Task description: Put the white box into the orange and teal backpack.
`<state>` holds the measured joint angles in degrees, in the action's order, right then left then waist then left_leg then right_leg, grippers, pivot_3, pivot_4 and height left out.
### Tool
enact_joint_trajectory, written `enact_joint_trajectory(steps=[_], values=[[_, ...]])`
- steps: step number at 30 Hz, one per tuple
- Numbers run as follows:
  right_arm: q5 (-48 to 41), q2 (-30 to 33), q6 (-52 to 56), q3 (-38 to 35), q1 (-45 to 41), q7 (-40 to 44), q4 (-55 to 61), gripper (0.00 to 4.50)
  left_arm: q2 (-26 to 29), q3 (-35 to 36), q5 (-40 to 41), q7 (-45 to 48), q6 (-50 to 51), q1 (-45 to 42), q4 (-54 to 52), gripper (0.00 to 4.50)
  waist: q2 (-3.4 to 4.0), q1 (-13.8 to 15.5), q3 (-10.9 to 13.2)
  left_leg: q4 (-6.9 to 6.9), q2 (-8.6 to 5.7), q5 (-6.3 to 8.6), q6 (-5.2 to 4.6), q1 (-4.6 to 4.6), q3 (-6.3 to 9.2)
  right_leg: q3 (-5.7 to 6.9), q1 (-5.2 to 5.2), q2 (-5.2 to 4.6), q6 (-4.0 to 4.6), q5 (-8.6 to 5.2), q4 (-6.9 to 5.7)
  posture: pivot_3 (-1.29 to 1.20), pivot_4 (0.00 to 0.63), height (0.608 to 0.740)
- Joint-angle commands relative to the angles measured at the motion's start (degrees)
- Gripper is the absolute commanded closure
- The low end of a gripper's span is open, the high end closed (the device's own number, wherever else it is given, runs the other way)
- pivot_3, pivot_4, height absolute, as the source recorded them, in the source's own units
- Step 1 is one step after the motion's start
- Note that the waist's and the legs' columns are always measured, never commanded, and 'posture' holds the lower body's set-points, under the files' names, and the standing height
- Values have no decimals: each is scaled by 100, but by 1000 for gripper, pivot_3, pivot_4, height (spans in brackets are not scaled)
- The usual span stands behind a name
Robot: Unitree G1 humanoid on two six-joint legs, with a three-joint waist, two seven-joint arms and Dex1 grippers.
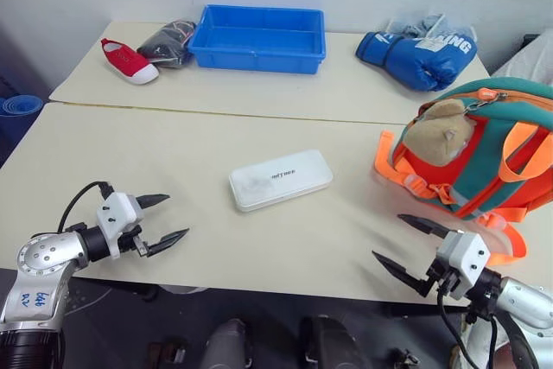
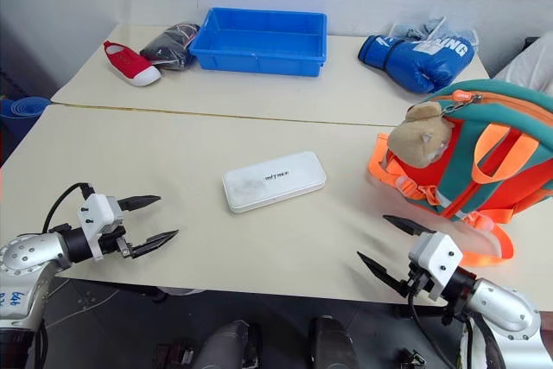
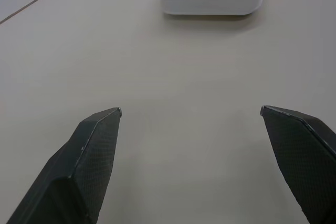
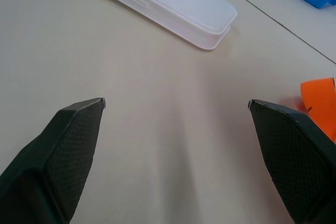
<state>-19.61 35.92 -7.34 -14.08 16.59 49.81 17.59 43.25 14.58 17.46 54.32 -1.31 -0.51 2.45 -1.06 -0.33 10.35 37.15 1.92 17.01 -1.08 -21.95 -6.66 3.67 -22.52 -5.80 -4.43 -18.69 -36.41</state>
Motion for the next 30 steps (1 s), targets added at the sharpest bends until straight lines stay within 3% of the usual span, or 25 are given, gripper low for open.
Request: enact_joint_trajectory(steps=[1,4,7,9,12,16,20,24,30], values=[[-71,-10,-83,-25,-134,-4,11,0,73,35,-173,-142,-191,-96,-103,34,0,6,0,0,0,0,0,0,0,0,0,0,0,0,0,0,150,740],[-115,28,-5,97,-280,90,51,0,-1,104,113,-173,155,-236,-202,34,0,7,0,-1,0,0,0,0,0,1,0,1,0,0,0,0,150,740],[-331,124,933,349,-766,-154,527,0,140,111,303,-11,490,-273,-409,34,0,-22,0,1,0,-3,2,0,0,0,0,2,0,0,-3,0,150,740],[-305,275,1768,574,-1149,-386,821,617,237,92,158,-154,706,-292,-558,0,0,-79,0,5,1,-7,8,0,0,-2,-4,1,0,0,-11,0,150,740],[-552,369,3375,855,-1879,-966,1187,1621,117,-66,-363,-777,753,-580,-605,624,0,-110,0,2,1,-12,12,0,6,0,-5,-1,1,0,-12,0,150,740],[66,521,4085,1519,-3038,-1257,1141,2970,-307,-371,-38,-1147,1788,-868,-1099,1841,0,-116,0,4,-1,-12,12,-9,10,5,-8,-2,2,-1,-11,0,150,740],[1119,573,4308,2418,-4463,-1426,52,4455,-537,-712,-141,-1380,2433,-993,-1244,3156,-1,-139,1,13,-8,-17,19,-20,-3,1,-20,-1,0,0,-13,0,150,740],[1556,120,4178,2860,-5459,-1452,-1305,4500,-738,-861,-190,-1606,2769,-1207,-1121,4453,-3,-137,0,15,-5,-23,22,-22,-3,4,-23,8,-1,0,-16,0,150,740],[1962,-411,3829,2989,-5998,-1559,-2568,4500,-996,-948,-56,-1821,3287,-1428,-1354,4484,-3,-128,0,20,-6,-29,17,-31,-9,3,-25,6,-2,1,-42,0,150,740]])
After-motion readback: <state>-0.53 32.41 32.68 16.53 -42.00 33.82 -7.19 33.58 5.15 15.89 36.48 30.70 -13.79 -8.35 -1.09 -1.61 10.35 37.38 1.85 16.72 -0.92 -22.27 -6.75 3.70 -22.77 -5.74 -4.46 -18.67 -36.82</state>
